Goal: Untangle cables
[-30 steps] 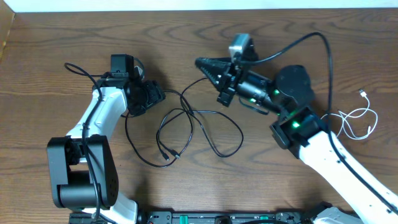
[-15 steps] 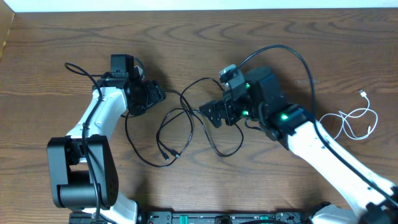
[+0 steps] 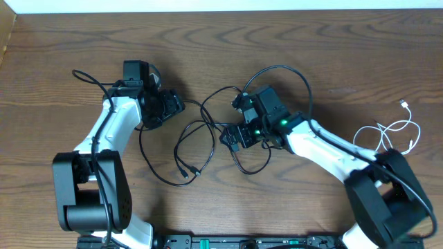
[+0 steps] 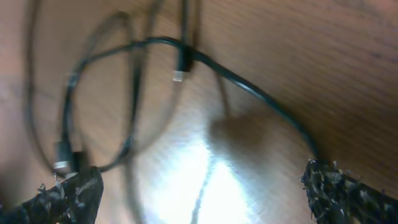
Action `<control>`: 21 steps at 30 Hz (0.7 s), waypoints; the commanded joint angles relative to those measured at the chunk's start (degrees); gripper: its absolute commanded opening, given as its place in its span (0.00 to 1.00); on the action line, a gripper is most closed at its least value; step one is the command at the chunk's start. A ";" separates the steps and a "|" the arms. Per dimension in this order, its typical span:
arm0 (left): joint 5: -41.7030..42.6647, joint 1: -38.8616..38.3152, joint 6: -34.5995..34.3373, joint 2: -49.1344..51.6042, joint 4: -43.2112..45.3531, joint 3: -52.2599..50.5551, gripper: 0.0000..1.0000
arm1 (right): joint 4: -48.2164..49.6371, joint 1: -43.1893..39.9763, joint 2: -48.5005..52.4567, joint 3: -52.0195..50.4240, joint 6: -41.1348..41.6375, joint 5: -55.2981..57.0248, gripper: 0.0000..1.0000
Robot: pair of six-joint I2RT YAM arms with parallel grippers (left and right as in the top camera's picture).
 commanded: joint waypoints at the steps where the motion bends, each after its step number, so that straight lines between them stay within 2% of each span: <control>1: 0.07 -0.02 0.92 0.59 -0.13 0.02 0.76 | 0.87 0.17 3.30 0.07 -0.15 5.29 0.99; 5: 0.07 -0.02 0.92 0.59 -0.13 0.02 0.76 | 1.60 0.17 5.16 0.07 -0.13 7.17 0.99; 6: 0.07 -0.02 0.92 0.59 -0.13 0.02 0.76 | 1.73 0.20 5.33 0.07 -0.13 7.48 0.96; 10: 0.07 -0.02 0.92 0.59 -0.13 0.02 0.76 | 1.92 0.22 6.03 0.07 -0.15 7.63 0.66; 14: 0.07 -0.02 0.92 0.59 -0.13 0.02 0.76 | 1.79 0.22 6.03 0.07 -0.17 7.65 0.56; 17: 0.07 -0.02 0.92 0.59 -0.13 0.02 0.76 | -0.04 0.17 6.01 0.07 -0.17 9.29 0.55; 19: 0.07 -0.02 0.92 0.59 -0.13 0.02 0.76 | -2.40 0.13 6.01 0.07 -0.15 9.75 0.60; 21: 0.07 -0.02 0.92 0.59 -0.15 0.02 0.76 | -4.87 0.07 5.88 0.09 0.22 9.55 0.71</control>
